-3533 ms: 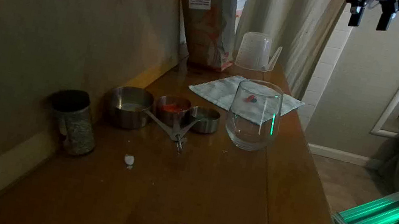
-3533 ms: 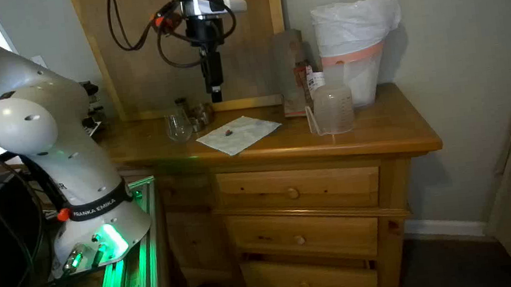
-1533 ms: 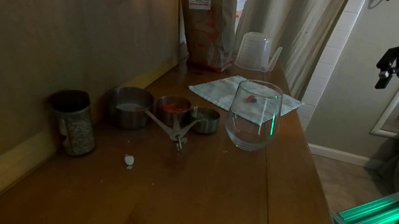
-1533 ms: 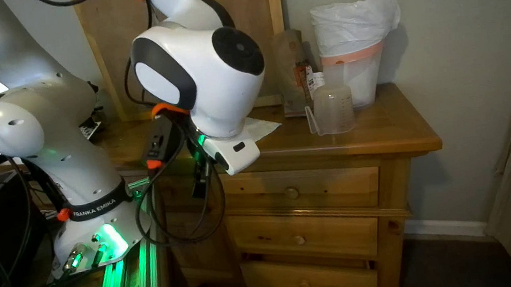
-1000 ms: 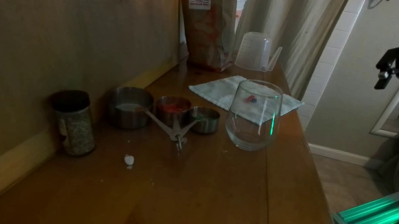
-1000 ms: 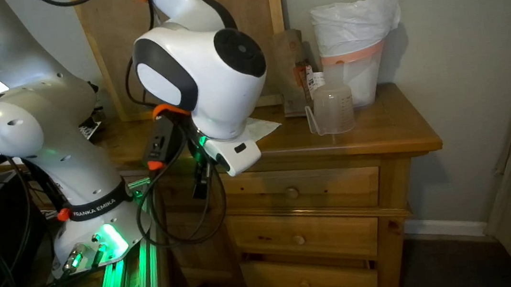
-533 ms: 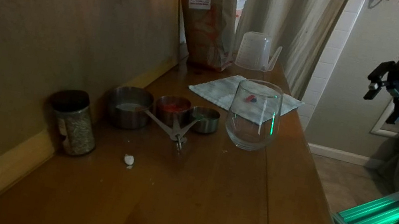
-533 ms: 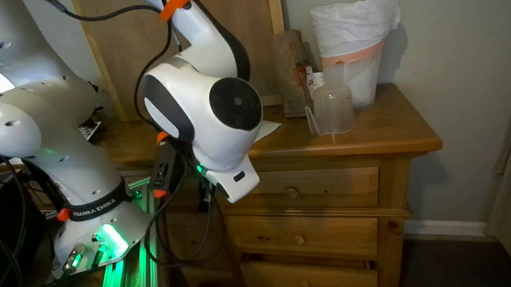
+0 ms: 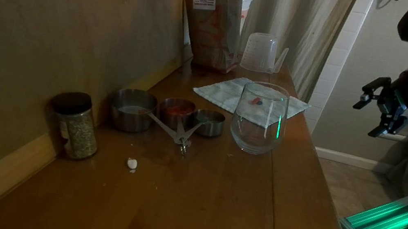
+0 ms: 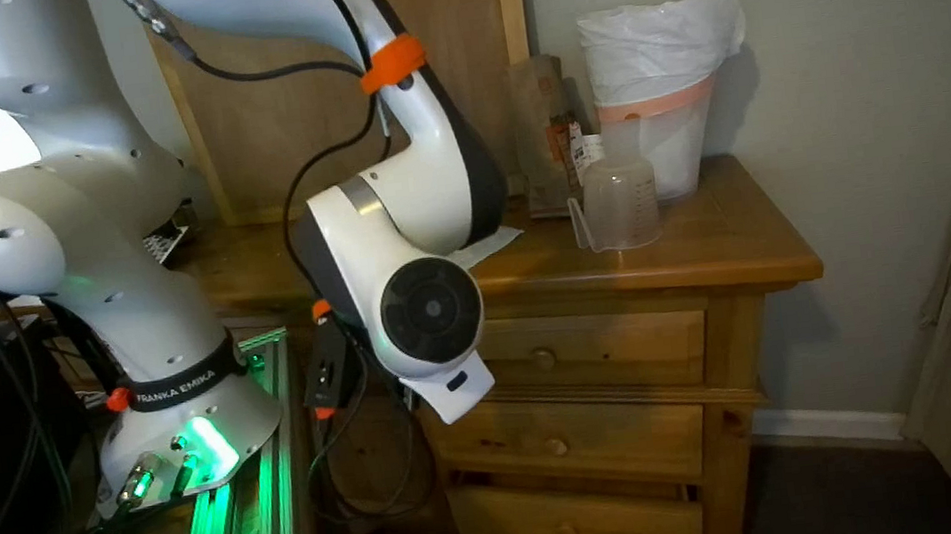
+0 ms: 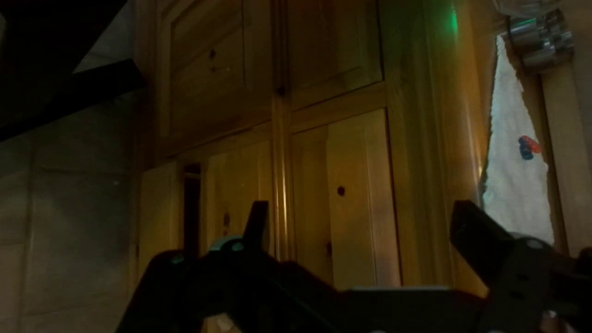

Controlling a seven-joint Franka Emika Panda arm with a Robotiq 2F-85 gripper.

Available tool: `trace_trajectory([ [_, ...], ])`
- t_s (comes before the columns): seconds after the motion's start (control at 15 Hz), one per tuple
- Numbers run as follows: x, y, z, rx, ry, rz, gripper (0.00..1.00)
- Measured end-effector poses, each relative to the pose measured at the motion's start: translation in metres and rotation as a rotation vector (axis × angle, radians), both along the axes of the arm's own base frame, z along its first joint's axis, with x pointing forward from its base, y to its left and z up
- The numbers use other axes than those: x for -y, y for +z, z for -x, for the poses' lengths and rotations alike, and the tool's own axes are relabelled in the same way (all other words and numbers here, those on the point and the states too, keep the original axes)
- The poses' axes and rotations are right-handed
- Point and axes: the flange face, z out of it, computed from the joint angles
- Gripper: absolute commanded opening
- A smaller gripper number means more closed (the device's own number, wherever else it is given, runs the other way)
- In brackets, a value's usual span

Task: Open the topmost drawer on the right.

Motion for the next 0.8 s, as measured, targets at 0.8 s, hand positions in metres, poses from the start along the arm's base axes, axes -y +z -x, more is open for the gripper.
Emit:
trace_trajectory([
  [0.8,0.006,-0.041,-0.019,0.03,-0.071,-0.065,1.0],
])
